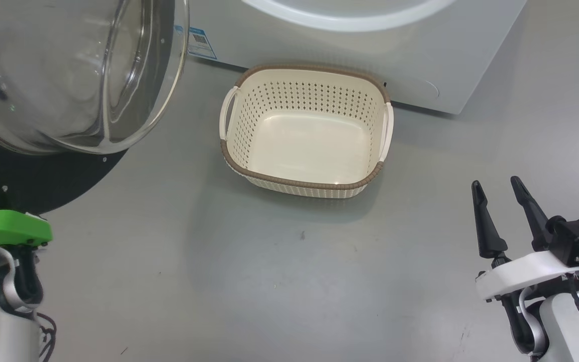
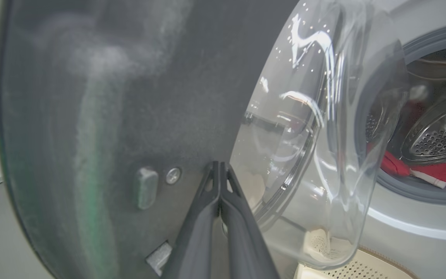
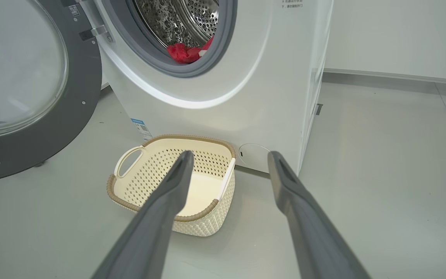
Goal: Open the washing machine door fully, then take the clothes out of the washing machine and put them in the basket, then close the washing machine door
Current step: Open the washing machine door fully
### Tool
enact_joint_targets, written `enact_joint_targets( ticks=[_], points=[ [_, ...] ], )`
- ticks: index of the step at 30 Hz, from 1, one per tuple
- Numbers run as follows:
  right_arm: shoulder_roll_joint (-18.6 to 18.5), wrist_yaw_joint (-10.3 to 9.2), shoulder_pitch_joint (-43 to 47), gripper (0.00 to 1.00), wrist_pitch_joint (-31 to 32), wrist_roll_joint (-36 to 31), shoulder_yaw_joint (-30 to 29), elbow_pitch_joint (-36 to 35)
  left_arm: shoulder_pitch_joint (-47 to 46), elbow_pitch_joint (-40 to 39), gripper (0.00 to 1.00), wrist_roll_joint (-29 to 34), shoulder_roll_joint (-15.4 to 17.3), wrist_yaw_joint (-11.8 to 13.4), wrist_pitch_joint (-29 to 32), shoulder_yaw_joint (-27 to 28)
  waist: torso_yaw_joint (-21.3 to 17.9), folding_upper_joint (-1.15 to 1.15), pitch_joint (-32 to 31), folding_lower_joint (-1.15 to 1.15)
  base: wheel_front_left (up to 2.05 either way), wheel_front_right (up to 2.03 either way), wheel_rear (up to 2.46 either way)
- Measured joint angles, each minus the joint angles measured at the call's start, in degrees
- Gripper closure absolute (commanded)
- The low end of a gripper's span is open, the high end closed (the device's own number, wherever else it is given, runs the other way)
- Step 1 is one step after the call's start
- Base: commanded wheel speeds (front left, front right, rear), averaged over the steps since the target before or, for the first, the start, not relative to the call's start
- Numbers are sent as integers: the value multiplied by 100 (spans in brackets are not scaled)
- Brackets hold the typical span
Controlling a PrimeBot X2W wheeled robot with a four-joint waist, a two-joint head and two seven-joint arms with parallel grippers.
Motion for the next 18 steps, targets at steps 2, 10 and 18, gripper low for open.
enact_joint_targets(
  ticks=[2, 10, 18],
  points=[
    [-37, 0, -47, 0, 24, -2, -4, -27, -47, 14, 100, -25, 74, 9, -2, 112, -4, 0, 91, 0, 0, 0, 0],
    [-221, 0, -64, 0, 93, -15, -65, -168, -198, 155, 100, -101, 364, 10, -40, 432, -9, 0, 402, 0, 0, 0, 0],
    [-318, 0, -64, 0, 172, -47, -78, -318, -450, 393, 100, -159, 730, 36, 114, 550, 7, 0, 710, 0, 0, 0, 0]
  ],
)
